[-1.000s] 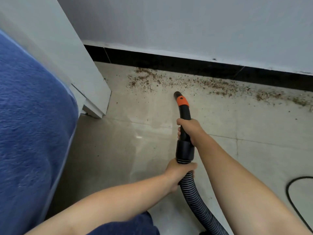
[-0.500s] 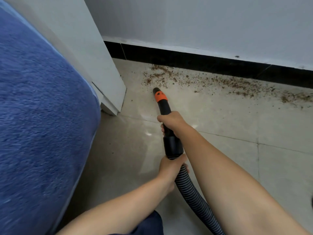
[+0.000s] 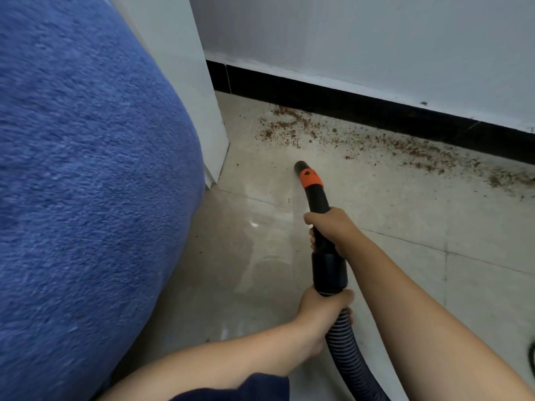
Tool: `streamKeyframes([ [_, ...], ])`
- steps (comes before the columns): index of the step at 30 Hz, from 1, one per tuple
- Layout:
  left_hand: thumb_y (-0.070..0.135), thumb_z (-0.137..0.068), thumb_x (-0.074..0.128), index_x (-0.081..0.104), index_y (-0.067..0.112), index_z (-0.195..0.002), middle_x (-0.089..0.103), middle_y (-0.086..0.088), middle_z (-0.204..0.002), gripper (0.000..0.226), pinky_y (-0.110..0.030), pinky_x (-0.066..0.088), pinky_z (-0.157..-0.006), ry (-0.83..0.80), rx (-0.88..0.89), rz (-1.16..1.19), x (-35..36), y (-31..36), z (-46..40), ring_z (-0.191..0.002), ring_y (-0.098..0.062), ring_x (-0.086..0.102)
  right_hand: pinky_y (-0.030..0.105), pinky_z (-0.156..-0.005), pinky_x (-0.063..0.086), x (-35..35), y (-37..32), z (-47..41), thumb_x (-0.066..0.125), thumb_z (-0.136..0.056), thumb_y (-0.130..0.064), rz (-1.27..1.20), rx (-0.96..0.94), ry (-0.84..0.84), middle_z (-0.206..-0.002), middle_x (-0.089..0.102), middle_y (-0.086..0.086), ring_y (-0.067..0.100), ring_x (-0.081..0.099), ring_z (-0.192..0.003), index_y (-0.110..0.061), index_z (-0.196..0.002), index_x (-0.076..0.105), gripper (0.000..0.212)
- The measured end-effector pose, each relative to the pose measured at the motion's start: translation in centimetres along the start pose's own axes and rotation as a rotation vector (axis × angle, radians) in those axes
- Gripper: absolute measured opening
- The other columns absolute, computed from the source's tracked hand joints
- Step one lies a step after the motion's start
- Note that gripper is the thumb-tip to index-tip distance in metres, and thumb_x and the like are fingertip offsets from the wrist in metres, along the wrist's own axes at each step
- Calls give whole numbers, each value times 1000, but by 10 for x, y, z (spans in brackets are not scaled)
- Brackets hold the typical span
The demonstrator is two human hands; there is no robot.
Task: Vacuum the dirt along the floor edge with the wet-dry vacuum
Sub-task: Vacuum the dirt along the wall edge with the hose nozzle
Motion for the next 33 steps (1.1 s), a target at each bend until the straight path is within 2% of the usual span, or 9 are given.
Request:
streamKeyframes([
  [5,10,-86,63,63,-3,-110,66,-12,-77,27,-17,48,-45,125,26,152,-23,11,3,-50,-10,61,26,-44,44,51,-21,1,58,-83,-3,120,-48,-141,-58,50,9,19,47,-41,-4,-91,50,12],
  [10,11,-87,61,64,5,-95,65,-9,-73,11,-17,46,-43,238,107,185,-52,34,-2,-43,-7,59,25,-44,45,94,-41,-14,62,-85,-8,197,-74,-201,-60,53,9,17,48,-41,-3,-97,50,18],
  [12,12,-87,62,64,4,-95,65,-11,-76,12,-17,46,-43,232,114,178,-55,38,-6,-46,-9,60,27,-46,46,90,-43,-23,62,-84,-9,152,-81,-152,-61,54,9,18,49,-42,-2,-98,51,19],
  [15,12,-85,66,63,-1,-105,67,-18,-83,24,-23,51,-51,177,74,117,-50,36,-15,-62,-20,63,30,-49,47,56,-37,-34,62,-81,-10,24,-86,-2,-60,54,10,20,51,-43,-2,-97,54,20],
  [19,12,-86,66,58,3,-98,59,-9,-65,17,-23,48,-47,62,28,-61,-27,39,-23,-48,-17,57,30,-50,47,-3,-19,-39,63,-81,-10,-127,-52,177,-62,54,10,21,51,-44,-3,-98,51,22],
  [23,10,-88,63,57,2,-96,57,-9,-65,12,-20,48,-44,-21,-11,-111,-5,45,-26,-49,-16,55,29,-49,46,-34,-17,-43,62,-82,-9,-160,-33,229,-63,54,10,21,51,-45,-3,-102,50,24],
  [27,12,-87,66,59,-2,-100,61,-11,-68,21,-21,50,-45,4,4,-30,-6,47,-32,-47,-15,59,29,-48,46,-16,-32,-48,63,-81,-8,-72,-52,153,-63,54,11,23,51,-46,-1,-100,50,24],
  [30,15,-87,67,63,-1,-110,67,-14,-82,29,-23,52,-51,60,14,56,-23,46,-32,-62,-20,63,30,-50,47,20,-43,-48,62,-81,-8,6,-69,61,-61,54,10,22,51,-44,-2,-94,51,18],
  [33,13,-87,65,63,3,-100,66,-11,-76,17,-22,51,-51,88,30,122,-41,52,-30,-61,-19,62,30,-51,48,53,-54,-47,61,-82,-9,60,-83,-13,-62,55,9,21,52,-44,-4,-93,51,16],
])
Point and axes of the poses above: each hand's wrist, its own z-axis away from the middle knuckle, its own x-axis out of the palm, y = z × x, the point moved 9 cm from there along -z, towards the middle knuckle
